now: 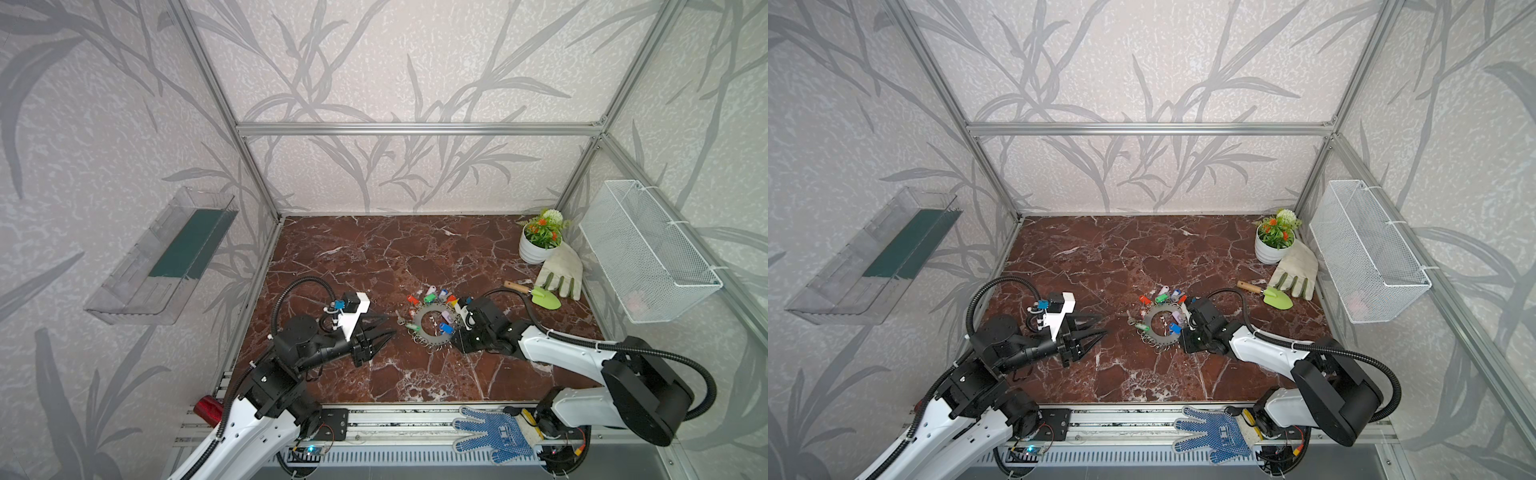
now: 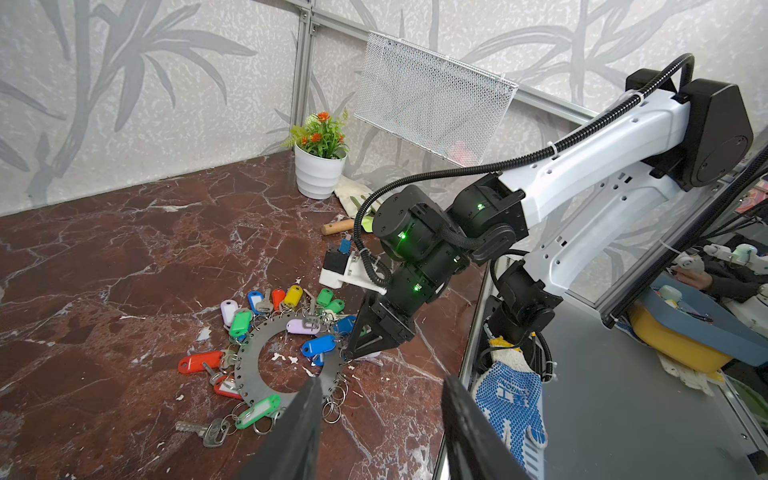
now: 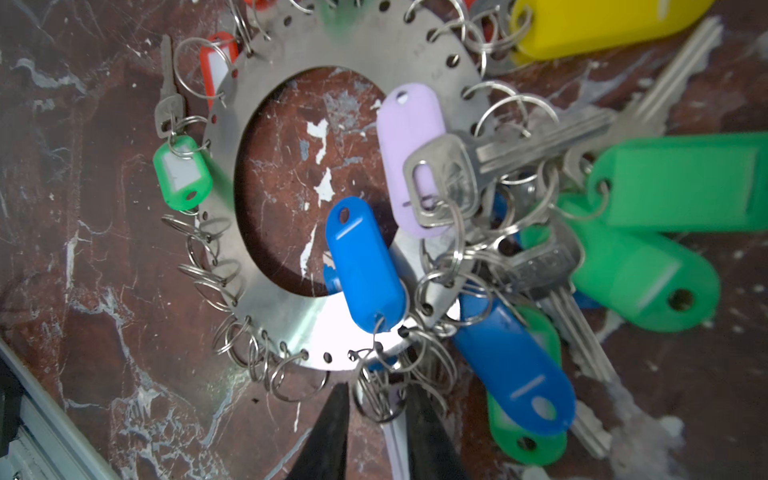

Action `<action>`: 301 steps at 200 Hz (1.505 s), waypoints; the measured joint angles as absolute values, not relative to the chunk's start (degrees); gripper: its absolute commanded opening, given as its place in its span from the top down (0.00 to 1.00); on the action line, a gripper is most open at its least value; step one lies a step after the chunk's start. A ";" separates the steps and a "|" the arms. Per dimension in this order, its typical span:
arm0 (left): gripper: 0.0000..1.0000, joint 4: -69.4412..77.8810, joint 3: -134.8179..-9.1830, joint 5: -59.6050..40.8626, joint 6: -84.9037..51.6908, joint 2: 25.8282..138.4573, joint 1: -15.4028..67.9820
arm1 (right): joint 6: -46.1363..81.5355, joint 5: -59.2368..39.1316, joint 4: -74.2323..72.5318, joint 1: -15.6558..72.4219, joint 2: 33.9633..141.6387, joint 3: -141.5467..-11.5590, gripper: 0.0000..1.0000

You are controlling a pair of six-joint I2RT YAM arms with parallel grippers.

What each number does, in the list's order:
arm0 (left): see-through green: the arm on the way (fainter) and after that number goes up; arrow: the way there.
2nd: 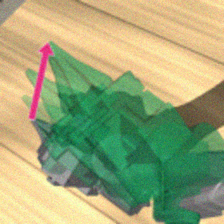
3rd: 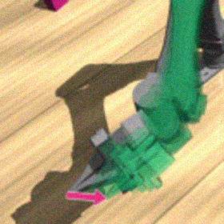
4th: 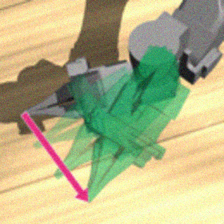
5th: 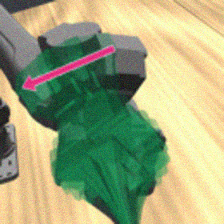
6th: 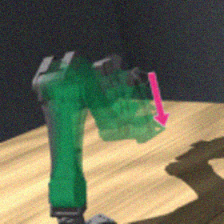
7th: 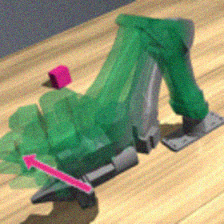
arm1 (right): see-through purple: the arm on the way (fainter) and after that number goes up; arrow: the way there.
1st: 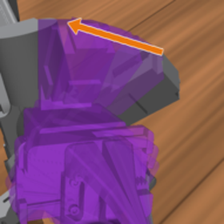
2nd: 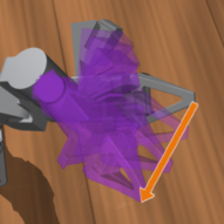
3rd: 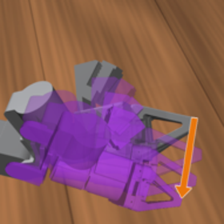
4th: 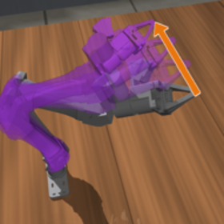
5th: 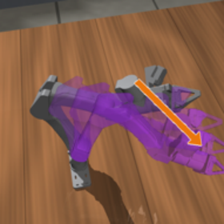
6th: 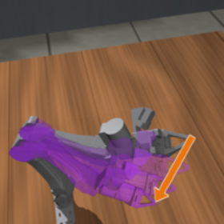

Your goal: Put the keys on the keyring

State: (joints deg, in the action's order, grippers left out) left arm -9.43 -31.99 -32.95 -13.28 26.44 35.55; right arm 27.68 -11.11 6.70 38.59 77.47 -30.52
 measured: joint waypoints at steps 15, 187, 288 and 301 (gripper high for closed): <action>0.52 -9.43 -31.99 -32.97 -13.30 26.44 35.55 | 27.68 -11.27 6.33 38.59 77.80 -30.52 0.75; 0.52 -9.39 -31.59 -33.01 -13.54 26.20 35.55 | 24.23 -10.61 18.04 38.59 72.29 -37.08 1.00; 0.60 -5.43 -30.94 -32.60 -16.53 31.05 36.77 | 22.33 -16.12 27.11 38.57 71.31 -51.29 1.00; 0.60 -4.51 -30.33 -32.34 -17.32 31.48 37.50 | 22.06 -16.12 27.53 38.57 71.35 -50.61 1.00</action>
